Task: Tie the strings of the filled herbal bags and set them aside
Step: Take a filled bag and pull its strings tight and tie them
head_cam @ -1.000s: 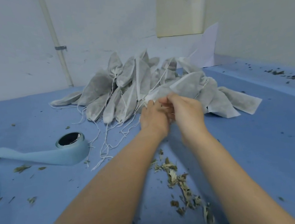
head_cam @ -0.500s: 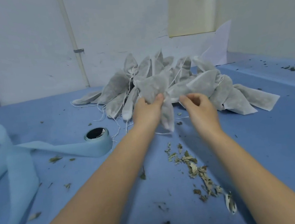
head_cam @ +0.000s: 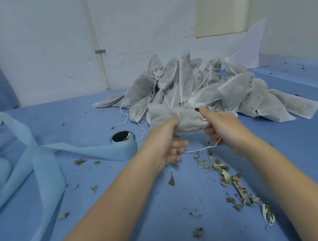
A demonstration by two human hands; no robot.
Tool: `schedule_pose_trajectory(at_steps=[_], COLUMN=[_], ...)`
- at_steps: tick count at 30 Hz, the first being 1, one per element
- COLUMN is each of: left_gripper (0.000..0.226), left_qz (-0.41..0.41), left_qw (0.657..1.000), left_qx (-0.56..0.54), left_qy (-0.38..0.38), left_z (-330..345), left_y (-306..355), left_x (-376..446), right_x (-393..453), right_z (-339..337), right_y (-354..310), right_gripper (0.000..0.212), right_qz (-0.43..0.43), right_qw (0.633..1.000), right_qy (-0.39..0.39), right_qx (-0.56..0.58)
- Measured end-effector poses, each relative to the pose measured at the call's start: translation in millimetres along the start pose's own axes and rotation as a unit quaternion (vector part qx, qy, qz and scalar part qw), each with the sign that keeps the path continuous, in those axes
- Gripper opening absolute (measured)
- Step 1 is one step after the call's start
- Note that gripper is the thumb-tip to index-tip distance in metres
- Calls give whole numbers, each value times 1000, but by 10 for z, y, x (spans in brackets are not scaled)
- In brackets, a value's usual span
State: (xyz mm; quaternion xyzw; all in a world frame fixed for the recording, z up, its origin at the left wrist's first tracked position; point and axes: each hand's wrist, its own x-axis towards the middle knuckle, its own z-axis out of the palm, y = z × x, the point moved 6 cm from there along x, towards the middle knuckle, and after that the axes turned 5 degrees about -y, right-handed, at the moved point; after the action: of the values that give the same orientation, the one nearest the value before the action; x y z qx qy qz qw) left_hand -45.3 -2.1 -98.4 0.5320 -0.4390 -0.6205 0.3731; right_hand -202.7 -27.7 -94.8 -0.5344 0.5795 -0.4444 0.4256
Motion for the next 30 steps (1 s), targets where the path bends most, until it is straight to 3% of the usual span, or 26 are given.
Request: schedule_pose_trajectory(at_steps=[4, 6, 7, 9, 10, 12, 14, 16, 19, 22, 26, 28, 30], left_gripper=[50, 46, 40, 20, 23, 49, 54, 55, 55, 39, 23, 29, 37], left_qz=[-30, 89, 190, 381, 422, 404, 363, 339, 317, 273, 226, 239, 260], left_qw=[994, 972, 932, 787, 735, 686, 688, 726, 753, 747, 717, 730, 771], left_qx=[99, 215, 293, 444, 497, 592, 621, 594, 569, 596, 653, 634, 579], left_qy=[-32, 31, 98, 197, 187, 124, 94, 76, 87, 113, 98, 85, 52], left_z=[24, 18, 16, 138, 240, 387, 426, 406, 328, 214, 151, 162, 198], left_y=[33, 187, 308, 506, 527, 457, 408, 377, 343, 345, 274, 259, 262], left_x=[-83, -123, -189, -396, -439, -321, -230, -186, -170, -196, -173, -165, -151], right_x=[-11, -26, -37, -70, -85, -112, -140, -157, -151, -174, -153, -165, -180], right_z=[-26, -28, -17, 25, 48, 88, 131, 167, 185, 192, 172, 191, 212], right_y=[-23, -35, -42, -67, -80, -101, -131, -149, -144, -171, -159, -168, -195], right_gripper=[50, 52, 53, 54, 54, 55, 46, 41, 57, 34, 21, 14, 13], right_qz=[-13, -16, -15, -16, -19, -23, -28, -32, -39, -38, -24, -28, -42], right_qw=[998, 997, 997, 995, 993, 991, 987, 985, 985, 986, 986, 986, 985], right_qy=[-13, -27, -41, -74, -91, -120, -146, -162, -166, -160, -148, -156, -163], right_qx=[-53, -65, -65, -67, -67, -61, -57, -50, -27, 19, 70, 55, 37])
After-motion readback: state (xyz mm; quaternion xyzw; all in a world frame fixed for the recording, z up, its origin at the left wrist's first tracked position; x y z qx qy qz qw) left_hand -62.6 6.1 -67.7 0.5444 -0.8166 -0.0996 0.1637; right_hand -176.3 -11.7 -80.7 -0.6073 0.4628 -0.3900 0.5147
